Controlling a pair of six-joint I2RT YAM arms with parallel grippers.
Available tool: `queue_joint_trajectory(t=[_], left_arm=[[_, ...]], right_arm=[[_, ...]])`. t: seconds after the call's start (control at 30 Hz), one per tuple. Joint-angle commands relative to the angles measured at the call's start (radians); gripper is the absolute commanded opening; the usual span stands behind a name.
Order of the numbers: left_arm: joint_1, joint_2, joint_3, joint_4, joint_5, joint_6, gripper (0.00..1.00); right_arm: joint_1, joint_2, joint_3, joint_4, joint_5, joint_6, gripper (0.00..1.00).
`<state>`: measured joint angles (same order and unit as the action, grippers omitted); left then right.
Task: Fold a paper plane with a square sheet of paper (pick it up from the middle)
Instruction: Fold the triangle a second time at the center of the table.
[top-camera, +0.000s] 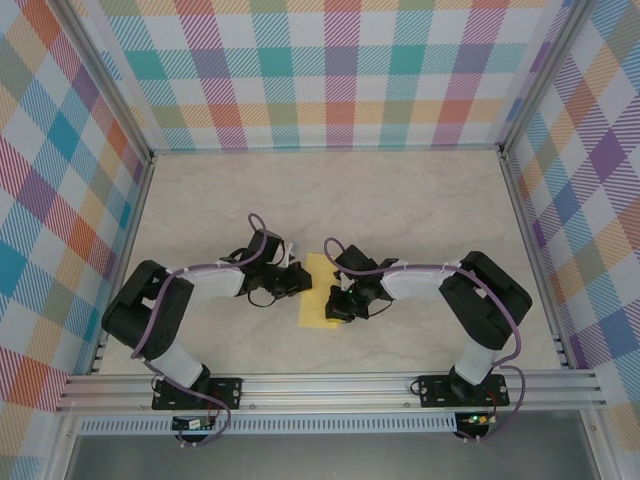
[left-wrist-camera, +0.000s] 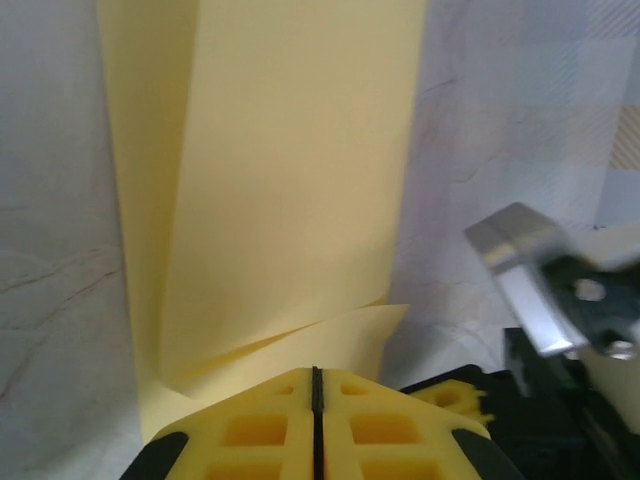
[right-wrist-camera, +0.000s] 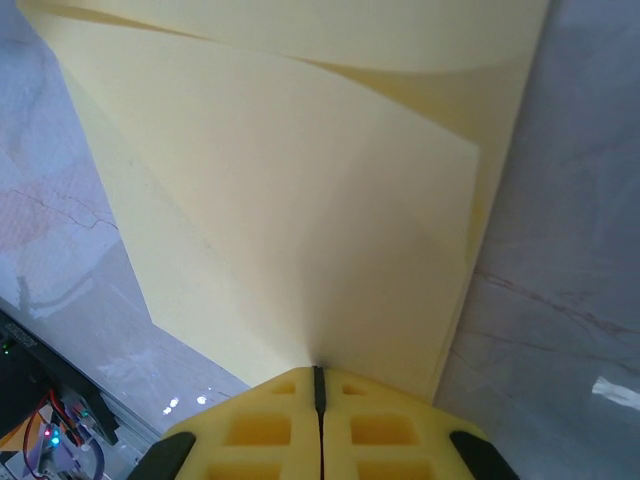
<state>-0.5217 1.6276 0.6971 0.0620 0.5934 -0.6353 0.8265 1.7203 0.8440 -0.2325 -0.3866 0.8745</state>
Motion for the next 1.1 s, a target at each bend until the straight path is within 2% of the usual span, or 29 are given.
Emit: queue_joint_trajectory(t=[0.0,0.3,0.37,0.63,0.83,1.07], left_arm=[[-0.011,0.034,-0.004,0.03,-0.006,-0.008,0.07],[-0.011,0.07,0.001,-0.05,-0.066,0.032,0.05],[-0.011,0.071,-0.001,-0.053,-0.067,0.032,0.05],[-0.008,0.068,0.004,-0.062,-0.062,0.014,0.03],[-0.008,0.075,0.012,-0.078,-0.07,0.014,0.03],[-0.006,0.092,0.018,-0.07,-0.068,0.01,0.03]], right_arm=[[0.007,0.016,0.025,-0.061,0.011,-0.012,0.07],[0.005,-0.014,0.055,0.044,-0.055,0.002,0.09],[0.005,0.002,0.057,0.021,-0.04,-0.001,0.09],[0.005,0.017,-0.098,0.074,-0.053,0.008,0.1],[0.005,-0.102,-0.238,0.138,-0.074,0.046,0.13],[0.001,-0.251,-0.256,-0.003,-0.017,0.008,0.16]])
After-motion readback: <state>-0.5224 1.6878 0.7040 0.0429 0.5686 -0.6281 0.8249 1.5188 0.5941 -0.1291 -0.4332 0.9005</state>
